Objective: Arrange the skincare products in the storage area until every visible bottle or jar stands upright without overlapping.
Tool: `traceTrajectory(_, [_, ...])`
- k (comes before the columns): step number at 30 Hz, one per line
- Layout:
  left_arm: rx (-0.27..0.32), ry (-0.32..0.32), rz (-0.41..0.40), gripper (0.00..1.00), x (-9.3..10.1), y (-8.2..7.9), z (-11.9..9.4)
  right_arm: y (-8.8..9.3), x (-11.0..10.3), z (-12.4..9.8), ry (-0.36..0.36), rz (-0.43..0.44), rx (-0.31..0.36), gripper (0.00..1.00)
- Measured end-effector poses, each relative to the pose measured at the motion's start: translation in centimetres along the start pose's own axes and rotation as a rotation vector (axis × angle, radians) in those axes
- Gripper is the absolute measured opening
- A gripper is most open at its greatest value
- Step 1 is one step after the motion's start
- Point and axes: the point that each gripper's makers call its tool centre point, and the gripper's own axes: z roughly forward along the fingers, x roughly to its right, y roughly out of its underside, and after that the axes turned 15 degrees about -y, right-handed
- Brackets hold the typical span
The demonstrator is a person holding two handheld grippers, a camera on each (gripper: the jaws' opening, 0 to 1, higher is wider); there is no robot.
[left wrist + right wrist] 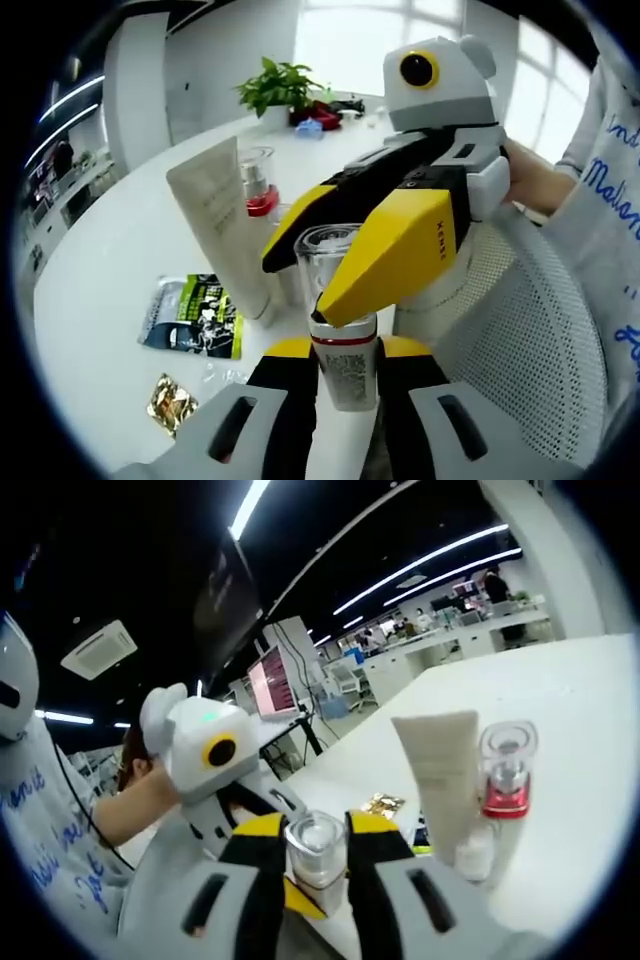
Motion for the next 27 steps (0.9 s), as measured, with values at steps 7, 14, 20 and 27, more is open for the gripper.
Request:
traceTrajectory(7, [-0.012, -0.030, 0.018, 0.19, -0.4, 0.2, 0.2, 0.3, 0.2, 0.4, 0.008, -0.025, -0.036, 0.22])
traceTrajectory(14, [-0.031, -0.052, 0.007, 0.18, -1.0, 0.7, 0.7, 0.8, 0.4, 0.8, 0.025, -0.065, -0.087, 0.23])
traceTrajectory(20, [-0.049, -0.052, 0.033, 0.18, -1.1, 1.2, 1.3, 1.4, 0.9, 0.9, 0.035, -0.086, -0.123, 0.23])
traceTrajectory(27, [-0.073, -0.067, 0.065, 0.18, -1.3, 1.8, 2.3, 2.3, 1.4, 1.2, 0.066, -0.129, -0.189, 0.23])
